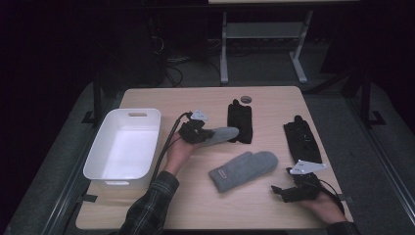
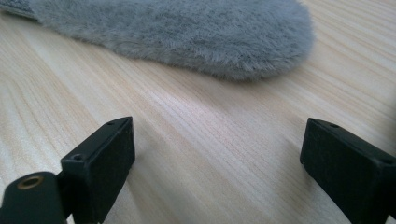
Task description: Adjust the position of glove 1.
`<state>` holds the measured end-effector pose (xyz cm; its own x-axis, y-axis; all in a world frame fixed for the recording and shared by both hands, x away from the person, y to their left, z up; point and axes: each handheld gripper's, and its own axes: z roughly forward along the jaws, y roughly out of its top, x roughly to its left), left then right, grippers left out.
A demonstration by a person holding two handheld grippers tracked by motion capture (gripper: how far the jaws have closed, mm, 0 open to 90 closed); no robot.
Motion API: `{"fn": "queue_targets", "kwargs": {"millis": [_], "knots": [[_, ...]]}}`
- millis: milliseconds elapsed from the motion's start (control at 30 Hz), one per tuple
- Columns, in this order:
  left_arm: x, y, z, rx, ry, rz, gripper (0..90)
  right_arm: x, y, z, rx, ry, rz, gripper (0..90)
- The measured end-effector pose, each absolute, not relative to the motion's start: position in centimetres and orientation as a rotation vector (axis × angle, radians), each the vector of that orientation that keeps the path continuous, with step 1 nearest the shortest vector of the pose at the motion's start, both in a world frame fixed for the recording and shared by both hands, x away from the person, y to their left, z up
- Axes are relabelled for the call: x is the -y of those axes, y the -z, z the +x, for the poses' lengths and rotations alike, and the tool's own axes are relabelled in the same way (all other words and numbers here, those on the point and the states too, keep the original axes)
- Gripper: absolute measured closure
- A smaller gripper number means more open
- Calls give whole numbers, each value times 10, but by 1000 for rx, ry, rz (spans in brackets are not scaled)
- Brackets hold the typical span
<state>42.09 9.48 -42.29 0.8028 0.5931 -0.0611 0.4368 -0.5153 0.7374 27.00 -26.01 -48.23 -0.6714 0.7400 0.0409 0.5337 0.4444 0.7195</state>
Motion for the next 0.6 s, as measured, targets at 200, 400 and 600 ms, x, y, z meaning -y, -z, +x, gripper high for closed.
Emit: {"fn": "queue_targets", "kwargs": {"millis": [200,400,600], "knots": [[-67,424,411,-711,-197,2193,869,260,482,270,-2422,-1055,1098,100],[-48,427,407,-658,-152,2200,815,260,482,270,-2422,-1054,1098,100],[-49,413,409,-616,-175,2182,628,260,482,270,-2421,-1057,1100,100]]}}
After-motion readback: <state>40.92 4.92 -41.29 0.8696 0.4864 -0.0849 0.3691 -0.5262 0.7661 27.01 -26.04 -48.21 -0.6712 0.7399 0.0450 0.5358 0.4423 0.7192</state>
